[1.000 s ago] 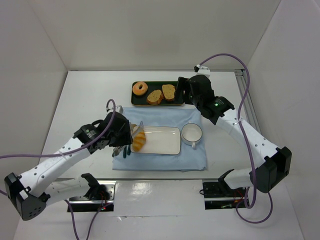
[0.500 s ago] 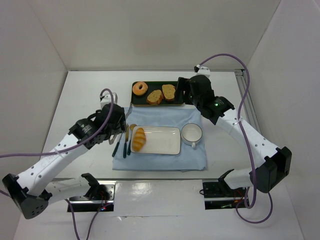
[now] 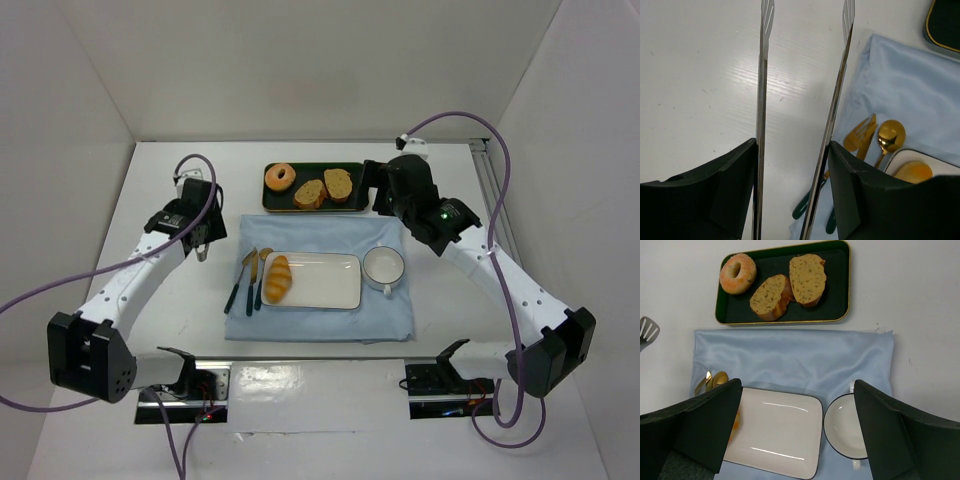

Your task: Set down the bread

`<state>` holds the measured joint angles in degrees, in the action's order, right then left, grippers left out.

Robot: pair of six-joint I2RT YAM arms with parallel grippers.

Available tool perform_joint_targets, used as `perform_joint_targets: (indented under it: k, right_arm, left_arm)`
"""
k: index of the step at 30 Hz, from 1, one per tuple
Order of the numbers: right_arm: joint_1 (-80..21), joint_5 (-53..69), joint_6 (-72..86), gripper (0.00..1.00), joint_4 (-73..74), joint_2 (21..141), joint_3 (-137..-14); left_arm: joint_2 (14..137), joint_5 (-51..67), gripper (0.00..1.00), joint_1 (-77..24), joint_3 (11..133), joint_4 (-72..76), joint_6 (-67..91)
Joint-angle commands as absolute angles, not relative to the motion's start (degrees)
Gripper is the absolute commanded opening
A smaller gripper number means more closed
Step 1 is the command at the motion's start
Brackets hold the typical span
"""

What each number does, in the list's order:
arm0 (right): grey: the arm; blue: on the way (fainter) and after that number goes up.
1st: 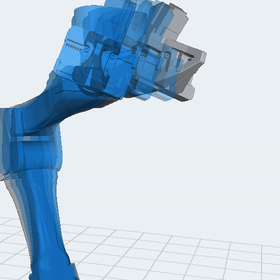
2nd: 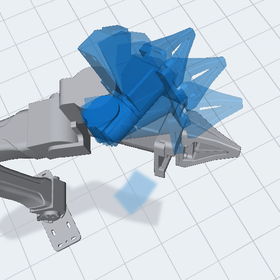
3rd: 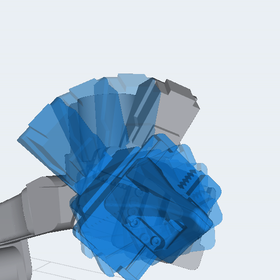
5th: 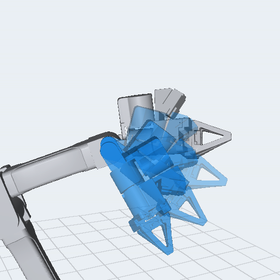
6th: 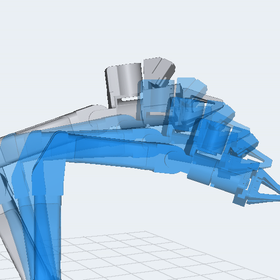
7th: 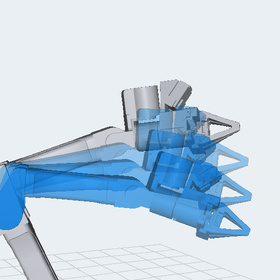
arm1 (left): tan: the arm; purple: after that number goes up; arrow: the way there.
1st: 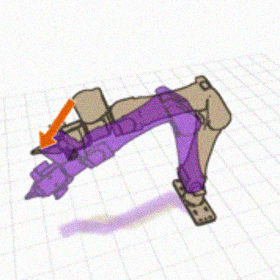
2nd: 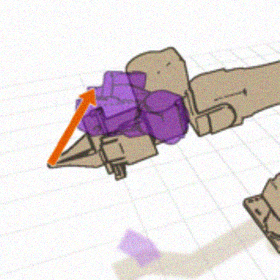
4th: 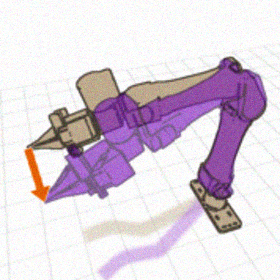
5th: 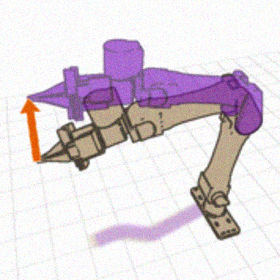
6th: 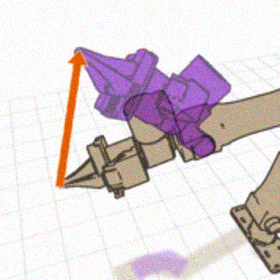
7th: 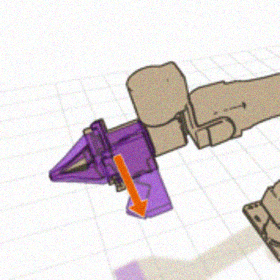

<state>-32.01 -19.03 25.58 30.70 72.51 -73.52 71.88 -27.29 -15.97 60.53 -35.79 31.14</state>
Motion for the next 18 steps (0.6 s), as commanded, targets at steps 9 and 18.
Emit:
perform_joint_targets:
  k: [9,18]
  right_arm:
    - [-31.20,-19.25,24.70,1.00,32.78,71.19,-75.14]
    - [-30.67,-19.78,24.70,1.00,33.84,70.66,-75.67]
  left_arm:
    - [83.58,-18.81,0.69,-6.94,61.26,-23.83,24.96]
    - [93.42,-17.67,0.66,-5.37,62.49,-22.50,24.87]
